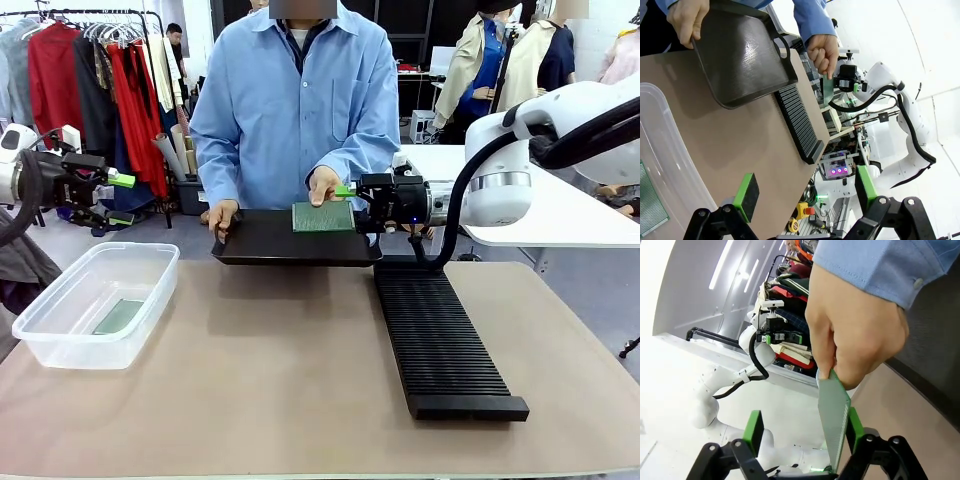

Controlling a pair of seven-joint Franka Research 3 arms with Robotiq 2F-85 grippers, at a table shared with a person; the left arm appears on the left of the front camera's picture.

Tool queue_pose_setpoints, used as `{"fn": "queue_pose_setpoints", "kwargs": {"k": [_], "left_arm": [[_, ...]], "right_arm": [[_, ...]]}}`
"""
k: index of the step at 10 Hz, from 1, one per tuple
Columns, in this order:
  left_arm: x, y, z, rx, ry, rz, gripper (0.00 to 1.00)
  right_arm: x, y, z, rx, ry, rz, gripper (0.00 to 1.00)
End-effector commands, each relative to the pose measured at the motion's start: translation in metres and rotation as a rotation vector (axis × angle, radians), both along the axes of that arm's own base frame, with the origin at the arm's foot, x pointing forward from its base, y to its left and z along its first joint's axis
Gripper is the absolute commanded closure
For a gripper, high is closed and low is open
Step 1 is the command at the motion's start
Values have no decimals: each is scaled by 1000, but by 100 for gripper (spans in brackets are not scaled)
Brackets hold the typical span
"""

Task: Sort PCBs into racks and boxes based on the side picked up.
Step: Pick up the Blank PCB handed by the Human.

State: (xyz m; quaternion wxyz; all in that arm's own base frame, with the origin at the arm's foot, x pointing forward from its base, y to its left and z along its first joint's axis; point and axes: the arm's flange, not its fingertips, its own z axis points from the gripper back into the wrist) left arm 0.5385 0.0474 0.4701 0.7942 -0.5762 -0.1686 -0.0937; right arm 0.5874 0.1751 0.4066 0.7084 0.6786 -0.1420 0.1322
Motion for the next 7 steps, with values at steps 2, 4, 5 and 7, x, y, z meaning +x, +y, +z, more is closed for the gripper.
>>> {"fn": "queue_pose_setpoints", "kwargs": {"k": [2,4,5,7], "left_arm": [[0,1,2,3,5,4,0],[0,1,2,3,5,4,0],[0,1,2,3,5,4,0],[0,1,2,3,5,4,0]], "right_arm": [[9,1,3,6,7,6,47],[11,5,3,-9,20,19,75],[11,7,3,-16,23,26,91],[12,10,3,-31,36,41,100]]}}
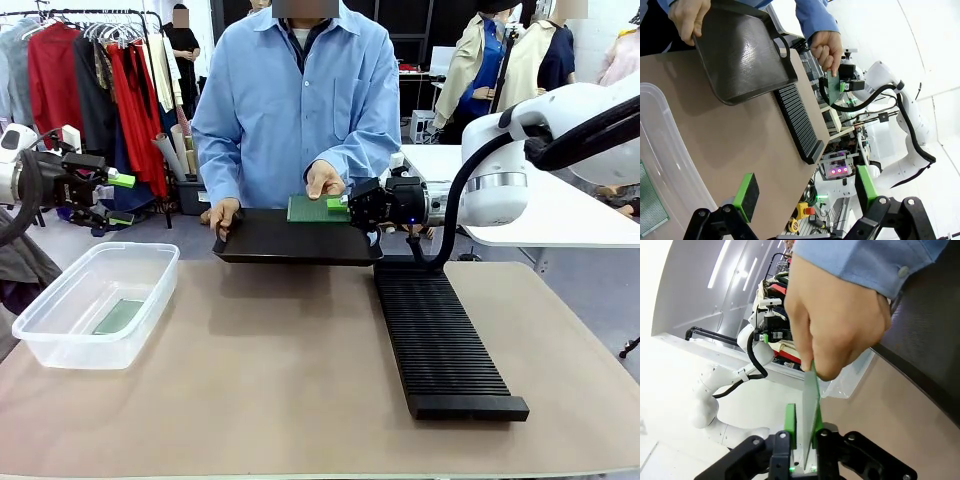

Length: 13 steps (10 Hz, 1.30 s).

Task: Sort PCBs into racks and boxes based on the side picked up.
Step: Pick up the Blank PCB handed by the Human, then if the short side of the Blank PCB is picked up, insert it into the PCB Rack ; if the long side is picked up, place it in the Organizing box.

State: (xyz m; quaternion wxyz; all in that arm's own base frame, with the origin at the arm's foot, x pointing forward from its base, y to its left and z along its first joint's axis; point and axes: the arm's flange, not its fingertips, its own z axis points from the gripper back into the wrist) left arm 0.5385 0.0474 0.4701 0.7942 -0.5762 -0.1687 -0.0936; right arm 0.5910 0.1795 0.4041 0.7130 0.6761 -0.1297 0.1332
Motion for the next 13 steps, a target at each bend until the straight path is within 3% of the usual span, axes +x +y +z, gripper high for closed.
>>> {"fn": "queue_pose_setpoints", "kwargs": {"k": [1,3,5,6,13], "left_arm": [[0,1,2,3,5,4,0],[0,1,2,3,5,4,0],[0,1,2,3,5,4,0],[0,1,2,3,5,4,0],[0,1,2,3,5,4,0]], "right_arm": [[9,8,6,-21,27,29,100],[13,16,2,-58,82,62,100],[17,29,0,-98,82,118,100],[4,11,-2,-44,60,43,100],[4,11,-2,-44,60,43,100]]}}
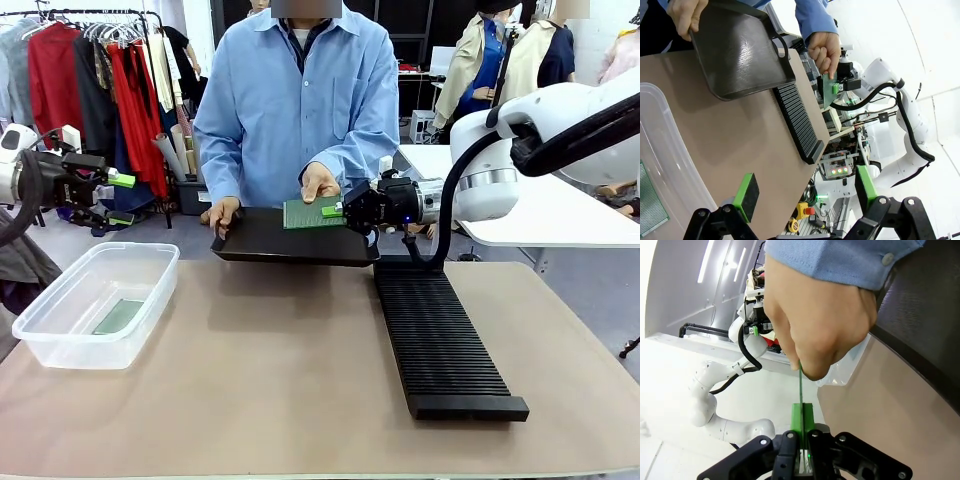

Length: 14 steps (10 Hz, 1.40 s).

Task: Sort PCBs into racks and boxes based on the side picked up.
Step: If the short side of the Blank PCB is picked up, insert it into the PCB Rack ; if the long side is picked up, place it in the Organizing box.

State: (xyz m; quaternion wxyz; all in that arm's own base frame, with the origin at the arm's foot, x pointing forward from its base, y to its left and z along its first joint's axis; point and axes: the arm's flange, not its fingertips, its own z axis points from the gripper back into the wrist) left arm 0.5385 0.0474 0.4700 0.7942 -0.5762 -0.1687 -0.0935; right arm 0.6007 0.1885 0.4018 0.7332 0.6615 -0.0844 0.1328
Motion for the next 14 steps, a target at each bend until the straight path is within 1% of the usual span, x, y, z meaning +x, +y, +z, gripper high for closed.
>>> {"fn": "queue_pose_setpoints", "kwargs": {"k": [1,14], "left_arm": [[0,1,2,3,5,4,0],[0,1,2,3,5,4,0]], "right_arm": [[-5,2,1,16,-7,-9,100],[-5,2,1,16,-7,-9,100]]}}
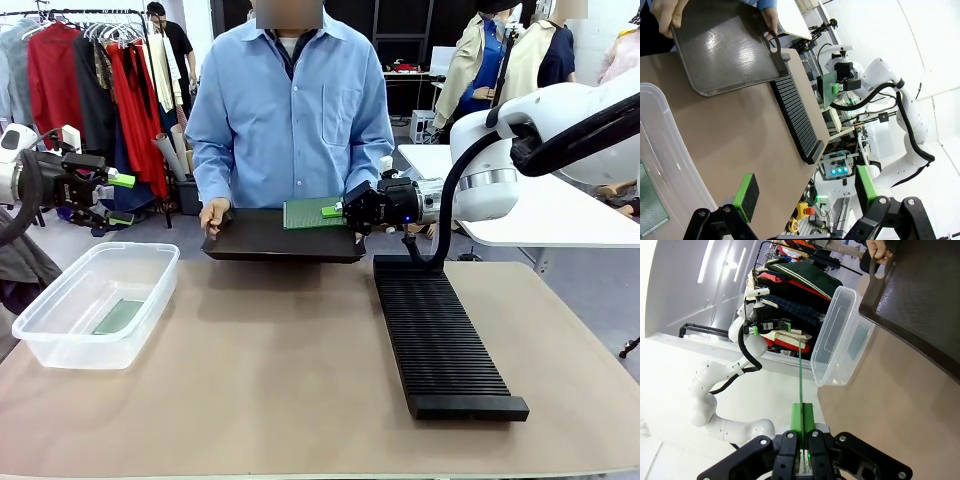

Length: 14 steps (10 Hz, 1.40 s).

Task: Sort PCBs into racks and boxes based on the side picked up.
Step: If the short side of the Blank PCB is picked up, insert it into the PCB Rack ; if the long side is picked up, place it in the Organizing box.

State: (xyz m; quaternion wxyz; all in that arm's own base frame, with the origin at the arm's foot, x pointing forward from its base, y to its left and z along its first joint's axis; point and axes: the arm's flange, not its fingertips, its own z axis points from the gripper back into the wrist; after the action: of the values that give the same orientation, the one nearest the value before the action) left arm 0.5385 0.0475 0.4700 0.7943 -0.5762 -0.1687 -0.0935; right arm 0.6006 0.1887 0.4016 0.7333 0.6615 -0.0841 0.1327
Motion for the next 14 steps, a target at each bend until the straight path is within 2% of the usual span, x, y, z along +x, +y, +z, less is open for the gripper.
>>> {"fn": "queue_pose_setpoints", "kwargs": {"k": [1,6,11,14], "left_arm": [[0,1,2,3,5,3,0],[0,1,2,3,5,3,0],[0,1,2,3,5,3,0],[0,1,2,3,5,3,0]], "right_arm": [[-5,2,1,16,-7,-9,100],[0,0,0,0,0,0,100],[-3,-61,-12,30,-42,8,100],[-10,-111,-30,66,-107,-23,100]]}}
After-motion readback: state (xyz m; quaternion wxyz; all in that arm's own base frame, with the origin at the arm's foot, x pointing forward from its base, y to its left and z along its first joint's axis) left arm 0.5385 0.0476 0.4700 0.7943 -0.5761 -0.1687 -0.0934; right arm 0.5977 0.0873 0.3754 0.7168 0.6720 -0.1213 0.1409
